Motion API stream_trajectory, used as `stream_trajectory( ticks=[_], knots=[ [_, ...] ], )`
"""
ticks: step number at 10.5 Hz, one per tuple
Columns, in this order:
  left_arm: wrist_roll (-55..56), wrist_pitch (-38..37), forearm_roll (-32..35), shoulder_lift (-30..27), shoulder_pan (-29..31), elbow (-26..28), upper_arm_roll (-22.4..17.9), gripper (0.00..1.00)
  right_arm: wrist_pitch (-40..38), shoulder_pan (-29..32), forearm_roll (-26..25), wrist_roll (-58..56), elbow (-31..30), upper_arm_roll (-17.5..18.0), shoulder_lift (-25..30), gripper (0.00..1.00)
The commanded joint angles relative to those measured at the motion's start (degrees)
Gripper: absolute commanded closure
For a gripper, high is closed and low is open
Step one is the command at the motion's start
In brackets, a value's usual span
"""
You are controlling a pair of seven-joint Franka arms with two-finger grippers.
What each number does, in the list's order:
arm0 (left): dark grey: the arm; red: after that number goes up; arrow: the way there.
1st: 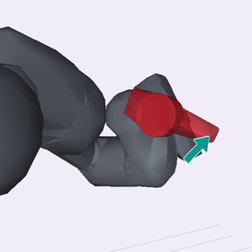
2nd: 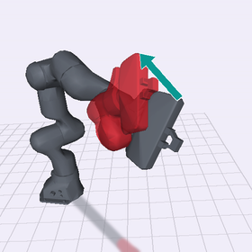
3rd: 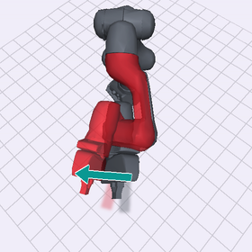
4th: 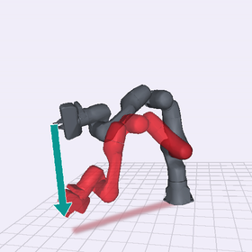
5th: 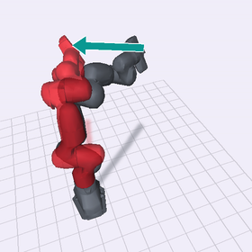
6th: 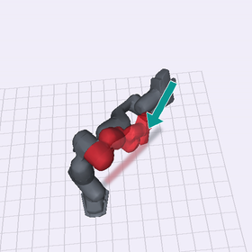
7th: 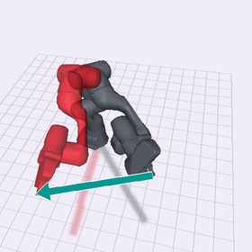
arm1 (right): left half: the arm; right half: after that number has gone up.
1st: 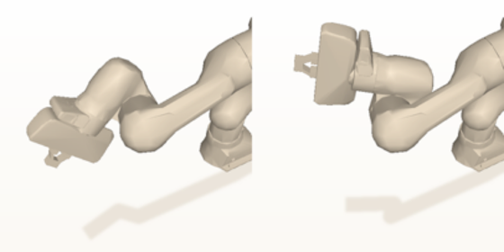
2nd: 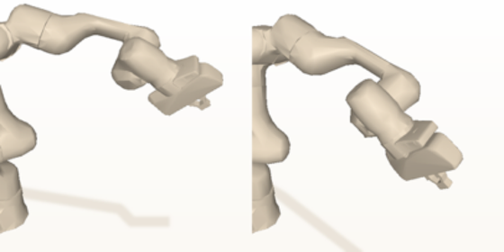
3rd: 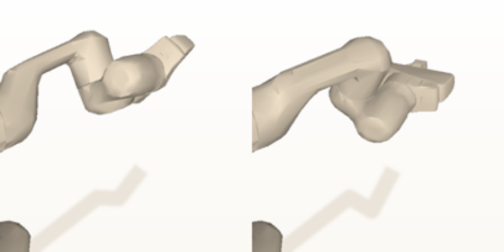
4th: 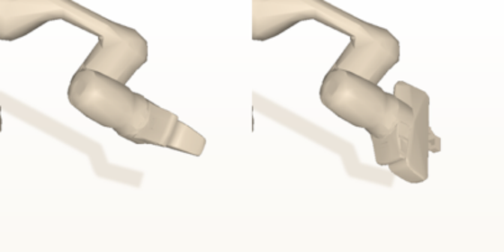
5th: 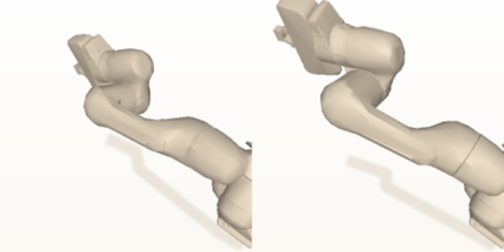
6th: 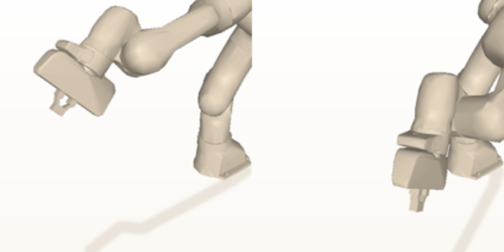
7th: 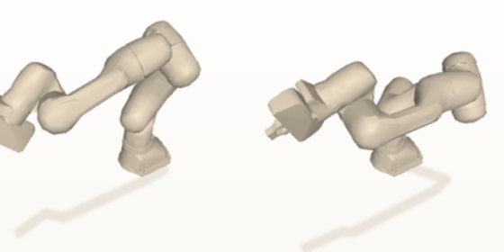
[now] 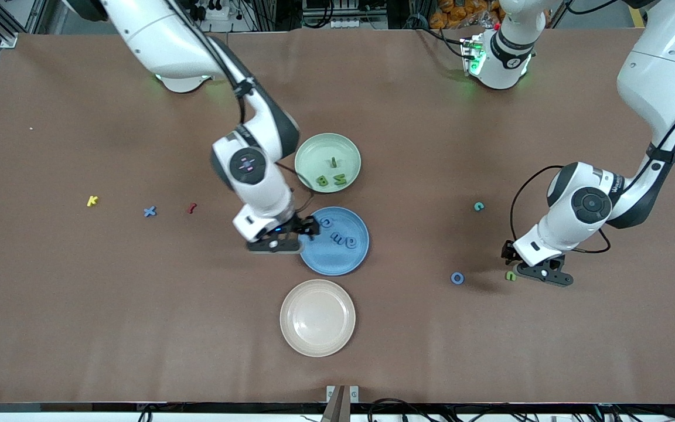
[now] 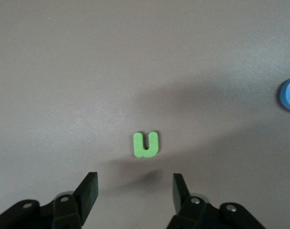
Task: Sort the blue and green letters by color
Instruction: 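Grasp green u with the left gripper while the right gripper reaches blue x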
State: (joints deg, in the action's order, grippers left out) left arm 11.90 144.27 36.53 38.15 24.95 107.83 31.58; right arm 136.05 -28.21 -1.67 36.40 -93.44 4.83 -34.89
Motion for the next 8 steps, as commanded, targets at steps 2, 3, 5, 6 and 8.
stream_trajectory(
  ticks=[2,3,5,6,8],
  knots=[
    [-1.52,0.31,-0.41,2.63,0.01,-2.88,1.03,0.31,-1.49,13.76,-0.79,-5.36,-12.00,1.06,9.56,0.00],
    [-2.14,0.31,-0.49,2.81,0.18,-2.97,1.03,0.33,-1.14,16.84,-1.66,-7.55,-15.24,1.06,11.40,0.00],
    [-2.32,0.31,-0.49,3.34,0.18,-3.85,1.03,0.34,-0.52,22.21,-2.29,-9.86,-20.35,1.06,14.31,0.00],
    [-2.58,0.31,-0.58,4.03,0.18,-4.64,1.03,0.36,-0.52,24.15,-2.29,-9.77,-22.64,0.97,15.80,0.00],
    [-2.58,0.31,-2.15,5.27,0.18,-5.78,1.03,0.36,-0.35,27.14,-2.20,-8.46,-25.46,0.36,16.78,0.00]
  ],
)
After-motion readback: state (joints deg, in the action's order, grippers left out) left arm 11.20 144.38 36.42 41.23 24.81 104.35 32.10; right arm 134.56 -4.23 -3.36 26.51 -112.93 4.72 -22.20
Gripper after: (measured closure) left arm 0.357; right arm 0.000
